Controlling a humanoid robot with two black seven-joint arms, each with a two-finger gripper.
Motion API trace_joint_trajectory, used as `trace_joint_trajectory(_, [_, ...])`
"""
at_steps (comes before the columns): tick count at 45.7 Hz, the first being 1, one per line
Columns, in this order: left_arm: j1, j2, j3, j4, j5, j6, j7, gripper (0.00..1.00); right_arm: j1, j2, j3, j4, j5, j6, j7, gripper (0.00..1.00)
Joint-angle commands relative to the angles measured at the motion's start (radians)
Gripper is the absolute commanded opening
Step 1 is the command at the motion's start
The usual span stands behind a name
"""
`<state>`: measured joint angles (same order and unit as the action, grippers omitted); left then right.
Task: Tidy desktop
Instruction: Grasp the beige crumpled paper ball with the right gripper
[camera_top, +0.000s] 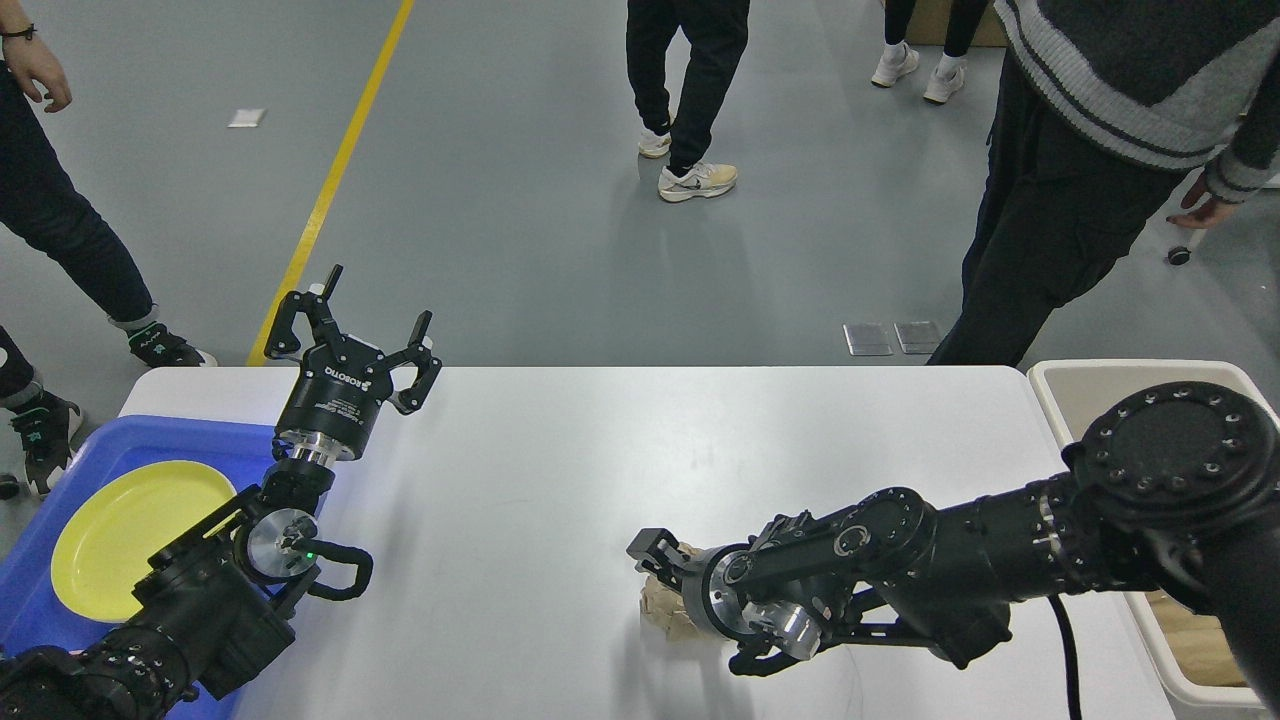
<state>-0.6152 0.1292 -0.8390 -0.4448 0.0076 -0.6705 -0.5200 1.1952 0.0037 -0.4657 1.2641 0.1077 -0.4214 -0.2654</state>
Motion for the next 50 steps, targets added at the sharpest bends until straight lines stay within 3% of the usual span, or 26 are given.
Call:
trace_joint_trajectory(1, [0.000,0.000,0.000,0.000,0.000,0.000,0.000,1.00,0.003,-0.001,-0.040,0.000,-0.002,-0.005,0.000,1.00])
trace_joint_trajectory(13, [0.000,0.000,0.000,0.000,0.000,0.000,0.000,1.00,-0.003,0.018,-0.073,-0.077,0.009,-0.017,-0.002,1.00])
trace_joint_trajectory(16, [0.000,0.000,0.000,0.000,0.000,0.000,0.000,1.00,-0.006,0.018,-0.074,-0.081,0.006,-0.017,-0.002,0.96])
trace_joint_trajectory(18, [0.000,0.000,0.000,0.000,0.000,0.000,0.000,1.00,-0.006,0.018,-0.074,-0.080,-0.002,-0.017,0.000,0.86])
trace_joint_trajectory(22, [0.000,0.000,0.000,0.000,0.000,0.000,0.000,1.00,-0.006,0.021,-0.094,-0.080,-0.011,-0.013,0.000,0.50])
trace_joint_trajectory(27, [0.000,0.000,0.000,0.000,0.000,0.000,0.000,1.00,-0.008,0.039,-0.139,-0.080,-0.054,-0.013,0.000,0.37])
trace_joint_trajectory(29, [0.000,0.000,0.000,0.000,0.000,0.000,0.000,1.00,-0.012,0.047,-0.140,-0.077,-0.080,-0.013,0.000,0.25])
trace_joint_trajectory(31, [0.000,0.000,0.000,0.000,0.000,0.000,0.000,1.00,-0.014,0.048,-0.142,-0.072,-0.097,-0.013,-0.002,0.02])
trace_joint_trajectory(32, [0.000,0.000,0.000,0.000,0.000,0.000,0.000,1.00,-0.014,0.048,-0.143,-0.072,-0.103,-0.011,-0.002,0.00])
trace_joint_trajectory(50, [0.000,0.000,0.000,0.000,0.000,0.000,0.000,1.00,-0.019,0.041,-0.142,-0.063,-0.112,-0.013,-0.003,0.00])
